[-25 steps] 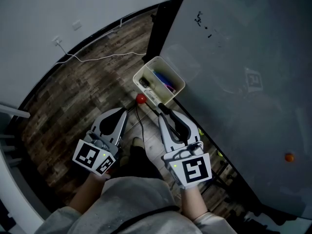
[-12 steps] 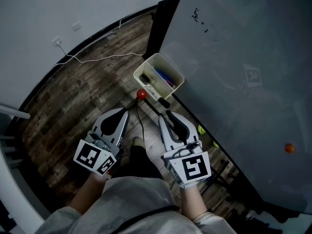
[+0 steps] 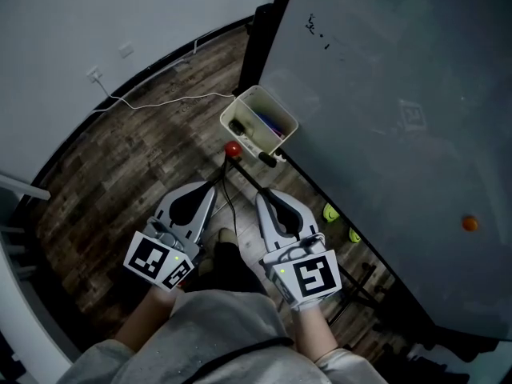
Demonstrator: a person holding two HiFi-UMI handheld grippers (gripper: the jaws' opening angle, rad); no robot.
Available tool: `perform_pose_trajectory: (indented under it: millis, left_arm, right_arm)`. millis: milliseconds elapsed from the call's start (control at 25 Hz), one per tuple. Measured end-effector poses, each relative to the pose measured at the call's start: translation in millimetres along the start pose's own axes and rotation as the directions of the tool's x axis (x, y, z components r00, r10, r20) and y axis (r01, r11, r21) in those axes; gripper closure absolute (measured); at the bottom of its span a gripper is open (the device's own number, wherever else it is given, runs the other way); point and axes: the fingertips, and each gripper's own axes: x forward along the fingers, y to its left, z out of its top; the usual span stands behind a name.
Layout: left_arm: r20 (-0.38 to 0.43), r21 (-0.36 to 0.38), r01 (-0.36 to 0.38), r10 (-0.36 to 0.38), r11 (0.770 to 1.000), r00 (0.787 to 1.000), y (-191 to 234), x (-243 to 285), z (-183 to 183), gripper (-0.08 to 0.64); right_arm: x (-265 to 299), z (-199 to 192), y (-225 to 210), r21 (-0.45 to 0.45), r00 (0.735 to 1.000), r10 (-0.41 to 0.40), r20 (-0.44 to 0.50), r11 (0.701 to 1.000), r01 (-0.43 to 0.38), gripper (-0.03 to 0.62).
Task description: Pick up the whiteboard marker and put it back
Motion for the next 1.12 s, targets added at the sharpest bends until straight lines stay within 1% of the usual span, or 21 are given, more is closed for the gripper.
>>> perform_pose_trajectory:
  millis: [160, 320, 440, 680, 840, 1120]
  left_arm:
    - [0.002, 0.004, 0.016, -0.016, 1.000, 1.000, -8, -8, 2, 0.546]
    - [0.009, 0.008, 0.035, -0.035, 0.999, 0.999, -17, -19, 4, 0.546]
    - [0.012, 0.011, 0.057, -0.057, 0.998, 0.998, -27, -28, 5, 0.546]
    - [0.021, 0.017, 0.096, -0.096, 0.995, 0.995, -44, -50, 7, 0.546]
    - [0.024, 0.018, 0.107, -0.107, 0.994, 0.994, -52, -68, 6, 0.546]
    - [0.044, 0.028, 0.114, -0.115, 0.993, 0.992, -61, -90, 11, 0.546]
  right_arm:
    - [-8, -3, 9, 0.052, 1.000, 0.004, -0.015, 0.999, -0.003, 0.567]
    - [-18, -4, 18, 0.029, 0.999, -0.018, -0.028, 0.999, 0.018, 0.572]
    - [-26, -3, 29, 0.014, 1.000, -0.023, -0.013, 1.000, 0.024, 0.572]
    - [-46, 1, 47, 0.031, 0.999, -0.044, 0.011, 0.999, 0.043, 0.572]
    - [-59, 1, 60, 0.041, 0.998, -0.056, 0.026, 0.998, 0.055, 0.572]
    - [-72, 5, 86, 0.030, 0.998, -0.042, 0.043, 0.999, 0.041, 0.572]
